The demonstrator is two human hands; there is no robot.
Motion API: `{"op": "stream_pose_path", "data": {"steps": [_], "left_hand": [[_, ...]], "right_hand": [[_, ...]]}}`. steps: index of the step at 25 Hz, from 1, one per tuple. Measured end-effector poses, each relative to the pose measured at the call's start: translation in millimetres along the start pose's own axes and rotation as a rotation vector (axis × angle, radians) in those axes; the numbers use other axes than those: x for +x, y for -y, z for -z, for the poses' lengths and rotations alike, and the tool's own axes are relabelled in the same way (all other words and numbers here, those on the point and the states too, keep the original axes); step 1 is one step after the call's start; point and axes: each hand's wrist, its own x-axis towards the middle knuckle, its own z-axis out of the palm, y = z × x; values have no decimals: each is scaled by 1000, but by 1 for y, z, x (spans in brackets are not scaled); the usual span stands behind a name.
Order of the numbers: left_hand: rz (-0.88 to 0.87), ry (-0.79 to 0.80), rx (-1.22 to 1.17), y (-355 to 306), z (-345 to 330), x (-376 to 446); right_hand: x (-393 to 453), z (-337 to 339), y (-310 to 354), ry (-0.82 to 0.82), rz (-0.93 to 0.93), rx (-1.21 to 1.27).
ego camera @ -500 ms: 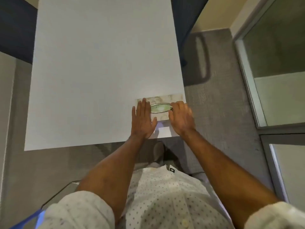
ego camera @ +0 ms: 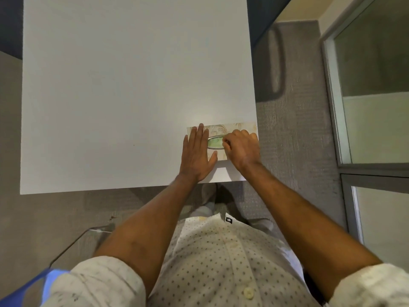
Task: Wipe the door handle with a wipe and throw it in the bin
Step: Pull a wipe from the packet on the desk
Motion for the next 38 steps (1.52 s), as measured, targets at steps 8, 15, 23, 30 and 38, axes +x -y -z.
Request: {"op": "stream_pose_path", "data": {"steps": [8,15,23,30,38], "left_hand": [[-28,-9,9,6,-2,1],[-28,-9,17,7,-2,1],[-28,-5,28,5,2,-1],[18,16,58,0,3,0],[191,-46,-690,-144,47,26]], "right_hand": [[14,5,1,63,171,-273],[9,11,-6,120,124,110],[-4,30,-20,97,-59,806],[-27,74,-4,-167,-182,1065],[-58,136,-65,-438,-267,1224]]}}
